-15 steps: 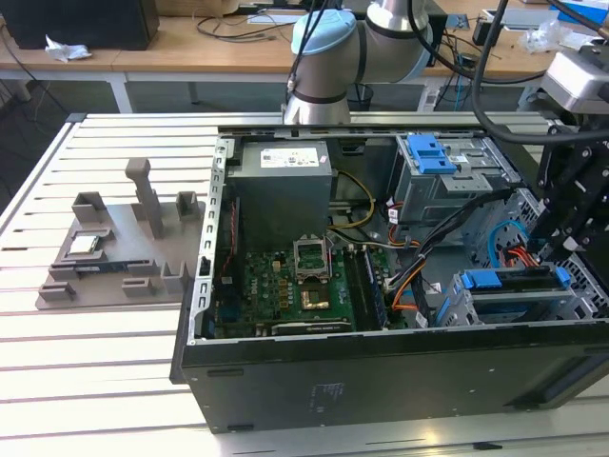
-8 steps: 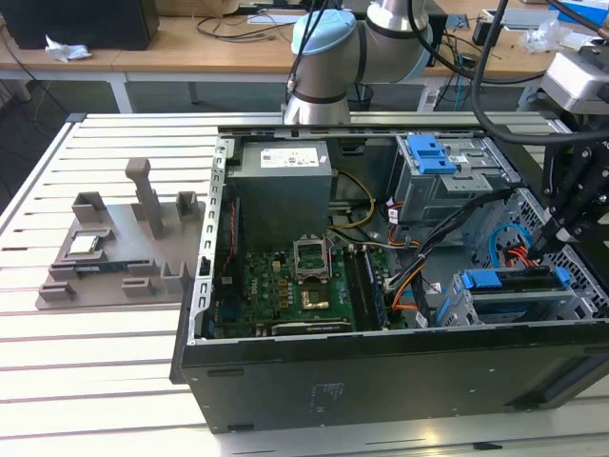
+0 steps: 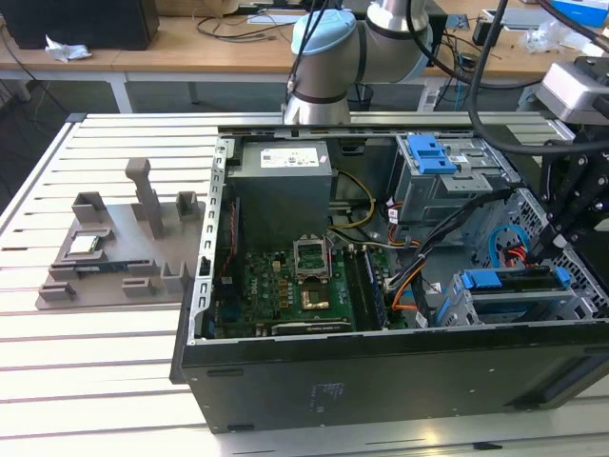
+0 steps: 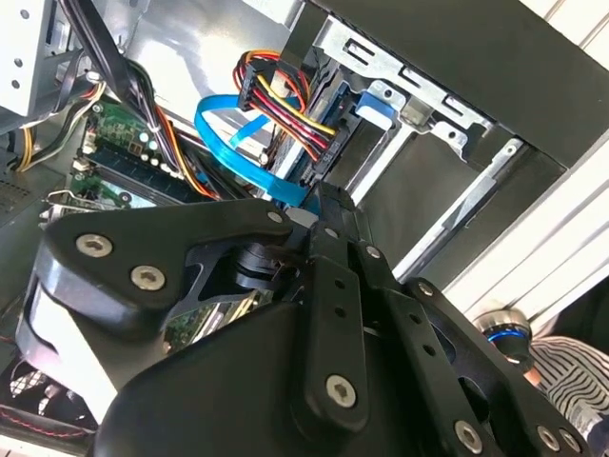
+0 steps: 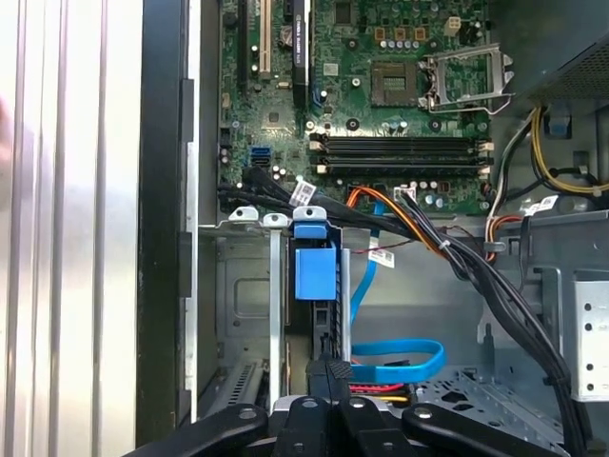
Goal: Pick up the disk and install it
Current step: 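Insert the second disk wire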
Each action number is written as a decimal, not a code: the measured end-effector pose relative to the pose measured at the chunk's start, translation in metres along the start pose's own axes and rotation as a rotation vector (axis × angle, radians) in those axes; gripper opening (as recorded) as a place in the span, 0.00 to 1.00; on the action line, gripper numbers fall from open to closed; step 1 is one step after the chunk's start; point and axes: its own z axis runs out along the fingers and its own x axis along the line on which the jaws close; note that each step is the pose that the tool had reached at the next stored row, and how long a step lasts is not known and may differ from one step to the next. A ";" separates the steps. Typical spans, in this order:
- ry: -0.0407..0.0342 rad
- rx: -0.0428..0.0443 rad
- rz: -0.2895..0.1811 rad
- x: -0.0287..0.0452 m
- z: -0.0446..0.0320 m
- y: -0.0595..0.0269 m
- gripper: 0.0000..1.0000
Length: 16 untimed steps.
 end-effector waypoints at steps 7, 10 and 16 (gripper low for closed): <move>0.0000 0.0000 0.000 0.0004 0.0055 0.0011 0.11; -0.0002 0.0000 -0.001 0.0005 0.0072 0.0012 0.11; 0.0001 0.0000 -0.002 0.0011 0.0094 0.0011 0.11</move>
